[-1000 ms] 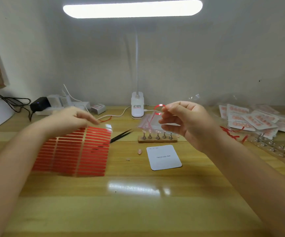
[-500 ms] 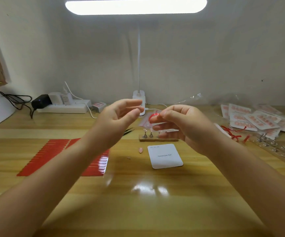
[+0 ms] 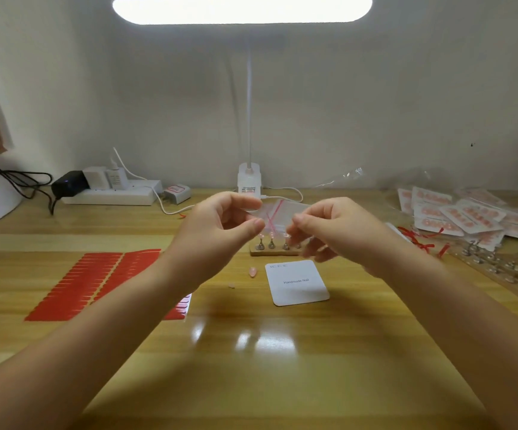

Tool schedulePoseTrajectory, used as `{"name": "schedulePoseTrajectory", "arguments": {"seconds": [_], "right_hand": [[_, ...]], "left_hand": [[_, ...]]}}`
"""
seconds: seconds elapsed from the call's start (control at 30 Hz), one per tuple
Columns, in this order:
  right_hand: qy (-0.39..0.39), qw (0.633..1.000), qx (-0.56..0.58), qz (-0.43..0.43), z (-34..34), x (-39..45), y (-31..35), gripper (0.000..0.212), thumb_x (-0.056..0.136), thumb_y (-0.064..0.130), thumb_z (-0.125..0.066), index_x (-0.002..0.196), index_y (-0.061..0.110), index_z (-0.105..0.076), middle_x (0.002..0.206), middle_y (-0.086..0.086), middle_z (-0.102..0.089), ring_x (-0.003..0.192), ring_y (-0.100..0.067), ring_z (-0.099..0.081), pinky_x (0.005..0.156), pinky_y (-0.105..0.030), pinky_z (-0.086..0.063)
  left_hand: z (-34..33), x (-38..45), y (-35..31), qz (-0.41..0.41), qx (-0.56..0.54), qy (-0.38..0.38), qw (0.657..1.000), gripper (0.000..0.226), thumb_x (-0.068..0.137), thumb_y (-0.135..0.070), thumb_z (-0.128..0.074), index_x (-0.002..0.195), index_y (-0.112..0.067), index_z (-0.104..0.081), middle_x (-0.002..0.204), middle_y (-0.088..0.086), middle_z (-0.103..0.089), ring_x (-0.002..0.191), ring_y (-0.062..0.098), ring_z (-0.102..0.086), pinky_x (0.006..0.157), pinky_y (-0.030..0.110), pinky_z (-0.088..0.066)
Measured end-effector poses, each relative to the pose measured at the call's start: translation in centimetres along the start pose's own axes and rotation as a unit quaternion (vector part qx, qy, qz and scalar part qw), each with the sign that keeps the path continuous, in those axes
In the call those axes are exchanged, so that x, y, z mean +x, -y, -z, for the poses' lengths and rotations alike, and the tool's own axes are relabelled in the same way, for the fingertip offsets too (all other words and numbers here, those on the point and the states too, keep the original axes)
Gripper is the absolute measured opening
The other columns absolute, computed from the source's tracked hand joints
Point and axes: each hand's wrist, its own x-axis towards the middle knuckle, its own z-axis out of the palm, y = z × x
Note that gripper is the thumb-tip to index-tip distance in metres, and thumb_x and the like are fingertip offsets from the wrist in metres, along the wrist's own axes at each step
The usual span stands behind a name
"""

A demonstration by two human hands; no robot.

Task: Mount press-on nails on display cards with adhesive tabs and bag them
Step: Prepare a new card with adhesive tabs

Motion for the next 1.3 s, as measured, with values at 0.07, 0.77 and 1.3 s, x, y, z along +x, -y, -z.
{"name": "schedulePoseTrajectory", "arguments": {"seconds": [0.07,0.77,1.3], "right_hand": [[0.009,0.975,-0.215,-0.044,0.6,0.4,-0.8,0.037,0.091,0.040,-0.059,0.086,0.007,-0.073,0.083,-0.009,-0.073,0.066,-0.015,-0.061,0.060,-0.028,-0.049],[0.058,0.952,-0.300,-0.026,-0.2,0.5,-5.3,0.084,0.047,0.055,-0.089,0.114,0.045,-0.039,0.114,0.013,-0.042,0.094,-0.005,-0.050,0.070,-0.025,-0.040],[0.066,0.943,0.318,0.065,-0.2,-2.2,-0.1,0.024,0.073,0.018,-0.067,0.095,0.007,-0.069,0.086,-0.010,-0.075,0.077,-0.020,-0.072,0.066,-0.029,-0.060]], "left_hand": [[-0.1,0.1,0.5,0.006,0.009,-0.004,1.000,0.021,0.087,-0.013,-0.070,0.105,-0.023,-0.064,0.078,-0.007,-0.067,0.070,0.000,-0.063,0.070,0.017,-0.053],[-2.3,-0.9,2.9,0.047,0.034,0.019,0.998,0.018,0.089,-0.010,-0.067,0.101,-0.022,-0.064,0.083,0.002,-0.067,0.068,0.009,-0.063,0.065,0.023,-0.056],[0.7,-0.6,-1.2,-0.116,-0.026,-0.098,0.988,0.018,0.085,-0.011,-0.073,0.099,-0.020,-0.066,0.083,0.002,-0.071,0.069,0.015,-0.065,0.058,0.021,-0.054]]}}
